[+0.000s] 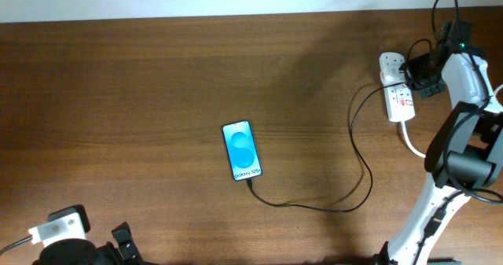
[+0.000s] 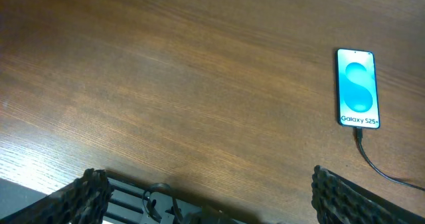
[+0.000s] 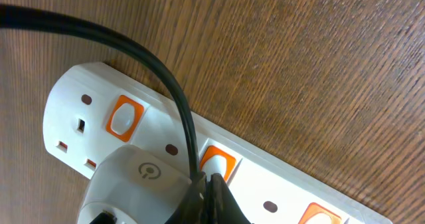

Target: Plug charger to phone and switch on socket

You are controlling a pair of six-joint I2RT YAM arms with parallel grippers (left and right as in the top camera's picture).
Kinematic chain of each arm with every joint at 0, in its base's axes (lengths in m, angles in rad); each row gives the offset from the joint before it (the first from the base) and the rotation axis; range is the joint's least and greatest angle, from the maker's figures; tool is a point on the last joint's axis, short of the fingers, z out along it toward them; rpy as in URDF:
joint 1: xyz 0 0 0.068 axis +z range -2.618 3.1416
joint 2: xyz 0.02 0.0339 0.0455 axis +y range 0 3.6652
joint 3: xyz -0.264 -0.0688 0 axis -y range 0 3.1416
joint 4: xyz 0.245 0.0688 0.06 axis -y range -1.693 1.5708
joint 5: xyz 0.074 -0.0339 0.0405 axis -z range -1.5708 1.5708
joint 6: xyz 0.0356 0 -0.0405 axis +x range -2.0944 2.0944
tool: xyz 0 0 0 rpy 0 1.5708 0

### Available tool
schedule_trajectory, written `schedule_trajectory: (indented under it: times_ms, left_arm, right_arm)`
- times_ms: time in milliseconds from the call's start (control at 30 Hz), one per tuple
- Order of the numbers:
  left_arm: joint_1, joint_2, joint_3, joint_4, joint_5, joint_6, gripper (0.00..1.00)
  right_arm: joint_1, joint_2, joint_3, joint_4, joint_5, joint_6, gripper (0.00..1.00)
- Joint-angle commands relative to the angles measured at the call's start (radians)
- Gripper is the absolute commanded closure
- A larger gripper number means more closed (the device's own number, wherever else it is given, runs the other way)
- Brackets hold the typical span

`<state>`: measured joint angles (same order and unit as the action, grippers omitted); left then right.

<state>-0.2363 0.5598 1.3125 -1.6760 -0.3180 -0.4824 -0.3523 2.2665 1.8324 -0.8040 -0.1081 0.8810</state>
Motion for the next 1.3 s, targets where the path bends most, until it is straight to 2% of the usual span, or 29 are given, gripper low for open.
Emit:
schedule_trajectory:
  times_ms: [0,467,700,1267]
  left_arm:
    - [-0.001,-0.003,-0.003,0.002,0.000,0.005,0.01]
    - [-0.001,-0.003,-0.003,0.002,0.000,0.005,0.00]
    - [-0.001,-0.003,-0.003,0.002,0.000,0.005,0.01]
    - [-0.001,-0.003,-0.003,0.002,0.000,0.005,0.01]
  right_arm:
    - [0.014,0.020,0.001,0.008,0.017,-0.013,0.96]
    - [0.018,0.031,-0.043,0.032,0.059,-0.013,0.96]
    - [0.023,0.031,-0.043,0.075,-0.019,-0.095,0.96]
    - [0.121,0.031,-0.044,0.003,0.061,-0.118,0.96]
